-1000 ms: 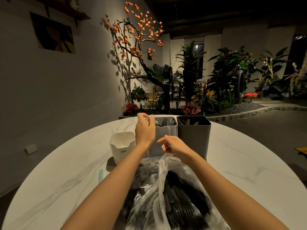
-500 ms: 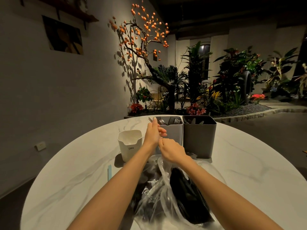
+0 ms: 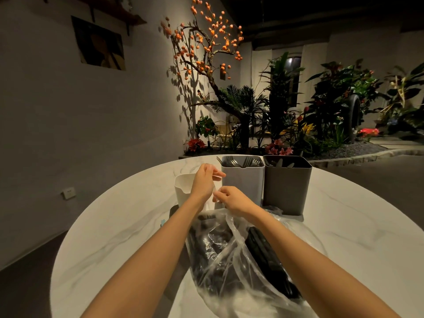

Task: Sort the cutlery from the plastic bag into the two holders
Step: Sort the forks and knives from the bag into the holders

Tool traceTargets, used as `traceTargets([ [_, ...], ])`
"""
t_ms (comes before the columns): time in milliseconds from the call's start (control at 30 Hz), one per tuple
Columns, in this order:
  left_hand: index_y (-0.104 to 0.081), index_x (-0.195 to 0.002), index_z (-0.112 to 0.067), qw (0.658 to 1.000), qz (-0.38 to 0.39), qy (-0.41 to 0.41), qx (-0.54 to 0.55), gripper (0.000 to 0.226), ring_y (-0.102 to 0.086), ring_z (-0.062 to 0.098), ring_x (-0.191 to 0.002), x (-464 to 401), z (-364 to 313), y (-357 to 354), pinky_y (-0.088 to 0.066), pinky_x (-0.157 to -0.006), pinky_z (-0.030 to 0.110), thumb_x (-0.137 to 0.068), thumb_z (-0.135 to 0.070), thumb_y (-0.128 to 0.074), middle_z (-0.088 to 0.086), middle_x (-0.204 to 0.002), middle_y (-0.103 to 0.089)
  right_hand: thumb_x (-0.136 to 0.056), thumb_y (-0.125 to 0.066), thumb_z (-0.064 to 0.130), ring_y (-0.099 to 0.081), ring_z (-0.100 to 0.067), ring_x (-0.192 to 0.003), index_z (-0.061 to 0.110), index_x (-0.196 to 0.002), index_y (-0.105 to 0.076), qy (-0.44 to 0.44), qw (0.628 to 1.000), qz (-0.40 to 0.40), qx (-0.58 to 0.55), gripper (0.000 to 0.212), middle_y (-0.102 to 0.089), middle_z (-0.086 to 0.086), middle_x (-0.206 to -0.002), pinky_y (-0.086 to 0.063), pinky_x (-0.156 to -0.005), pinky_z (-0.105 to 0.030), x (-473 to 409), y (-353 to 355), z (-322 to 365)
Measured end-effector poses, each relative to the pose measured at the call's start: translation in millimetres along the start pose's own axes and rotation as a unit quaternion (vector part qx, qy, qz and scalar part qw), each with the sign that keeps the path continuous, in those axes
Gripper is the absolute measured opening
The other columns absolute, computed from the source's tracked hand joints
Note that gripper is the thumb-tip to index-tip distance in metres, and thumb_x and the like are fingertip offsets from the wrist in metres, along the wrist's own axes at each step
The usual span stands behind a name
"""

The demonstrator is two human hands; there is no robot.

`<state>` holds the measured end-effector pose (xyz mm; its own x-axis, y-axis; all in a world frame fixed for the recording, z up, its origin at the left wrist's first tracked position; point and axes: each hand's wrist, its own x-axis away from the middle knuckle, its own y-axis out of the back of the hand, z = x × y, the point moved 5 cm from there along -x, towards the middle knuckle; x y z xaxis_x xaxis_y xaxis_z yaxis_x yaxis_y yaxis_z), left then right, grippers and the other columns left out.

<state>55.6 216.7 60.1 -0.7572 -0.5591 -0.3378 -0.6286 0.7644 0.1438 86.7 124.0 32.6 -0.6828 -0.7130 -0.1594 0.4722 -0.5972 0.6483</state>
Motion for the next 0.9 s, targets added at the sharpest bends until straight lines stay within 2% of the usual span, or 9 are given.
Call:
traceTargets([
  [133,-0.060,-0.110,-0.011,0.993,-0.083,-0.011,-0.089,0.023,-0.056,0.015,-0.092,-8.8,9.9,28.1,-0.045,-0.076,0.022,-0.101,-0.027,-0.046,-0.003,-0.094,-0.059,-0.103,-0.040,0.023,-0.050,-0.012,-0.059,0.008,-0.086,-0.055,0.005,0.999,-0.021,-0.031,0.028,-0.060,0.002,-0.071,-0.043,-0.063,-0.025,-6.2,-2.5,1.2],
  [233,-0.066,-0.109,-0.013,0.993,-0.090,0.005,-0.076,0.023,-0.058,0.015,-0.077,-13.0,18.4,43.7,-0.052,-0.067,0.026,-0.097,-0.029,-0.056,-0.001,-0.091,-0.062,-0.102,-0.041,0.024,-0.051,-0.014,-0.055,0.013,-0.078,-0.054,0.005,0.999,-0.039,-0.037,0.029,-0.060,0.002,-0.065,-0.044,-0.061,-0.029,-12.3,-6.5,1.6],
  [367,-0.066,-0.100,-0.015,0.990,-0.133,-0.018,-0.050,0.011,-0.061,0.012,-0.061,-14.4,15.3,62.6,-0.048,-0.053,0.018,-0.094,-0.022,-0.060,0.008,-0.093,-0.067,-0.101,-0.039,0.032,-0.054,-0.016,-0.055,0.010,-0.095,-0.060,-0.037,0.997,-0.053,-0.036,0.030,-0.065,-0.002,-0.069,-0.043,-0.058,-0.028,-21.4,-10.3,-4.3],
  [433,-0.065,-0.098,-0.016,0.984,-0.170,-0.027,-0.035,0.008,-0.062,0.014,-0.063,-16.5,12.9,72.5,-0.048,-0.055,0.017,-0.094,-0.020,-0.060,0.009,-0.093,-0.067,-0.101,-0.036,0.031,-0.054,-0.017,-0.055,0.008,-0.101,-0.060,-0.049,0.996,-0.059,-0.039,0.033,-0.066,-0.003,-0.071,-0.042,-0.057,-0.028,-24.4,-11.9,-7.7],
  [533,-0.069,-0.102,-0.015,0.976,-0.196,-0.041,-0.092,0.014,-0.059,0.013,-0.081,-22.3,13.0,81.8,-0.045,-0.062,0.015,-0.094,-0.022,-0.061,0.006,-0.102,-0.068,-0.102,-0.034,0.028,-0.053,-0.016,-0.053,0.006,-0.102,-0.062,-0.047,0.996,-0.054,-0.047,0.035,-0.065,-0.001,-0.068,-0.041,-0.056,-0.027,-25.0,-15.0,-9.8],
  [667,-0.068,-0.094,-0.024,0.959,-0.207,-0.060,-0.183,0.009,-0.057,0.015,-0.089,-27.0,15.0,86.2,-0.049,-0.081,0.030,-0.093,-0.029,-0.061,0.005,-0.105,-0.069,-0.103,-0.033,0.027,-0.051,-0.015,-0.052,0.005,-0.100,-0.063,-0.041,0.997,-0.039,-0.056,0.037,-0.063,0.000,-0.066,-0.041,-0.057,-0.026,-26.4,-20.2,-13.5],
  [767,-0.071,-0.099,-0.024,0.929,-0.137,-0.052,-0.339,0.021,-0.056,0.018,-0.098,-30.6,21.2,78.4,-0.029,-0.087,0.033,-0.094,-0.039,-0.057,-0.001,-0.104,-0.069,-0.102,-0.034,0.028,-0.052,-0.014,-0.054,0.007,-0.097,-0.063,-0.050,0.997,-0.025,-0.060,0.036,-0.064,-0.001,-0.066,-0.039,-0.055,-0.023,-27.5,-23.5,-17.7],
  [833,-0.072,-0.095,-0.025,0.910,-0.084,-0.019,-0.405,0.029,-0.055,0.020,-0.107,-31.8,31.4,71.8,-0.025,-0.089,0.038,-0.094,-0.047,-0.054,-0.003,-0.106,-0.069,-0.102,-0.034,0.028,-0.052,-0.013,-0.055,0.008,-0.096,-0.063,-0.058,0.997,-0.013,-0.059,0.035,-0.064,-0.001,-0.067,-0.037,-0.053,-0.021,-27.0,-25.8,-19.2],
  [900,-0.074,-0.096,-0.027,0.907,-0.084,-0.014,-0.412,0.032,-0.051,0.020,-0.113,-31.3,36.4,68.6,-0.026,-0.091,0.040,-0.091,-0.052,-0.055,-0.003,-0.112,-0.068,-0.102,-0.034,0.027,-0.052,-0.012,-0.056,0.008,-0.095,-0.062,-0.058,0.996,-0.011,-0.060,0.035,-0.064,-0.001,-0.068,-0.037,-0.053,-0.021,-26.5,-26.5,-18.9],
])
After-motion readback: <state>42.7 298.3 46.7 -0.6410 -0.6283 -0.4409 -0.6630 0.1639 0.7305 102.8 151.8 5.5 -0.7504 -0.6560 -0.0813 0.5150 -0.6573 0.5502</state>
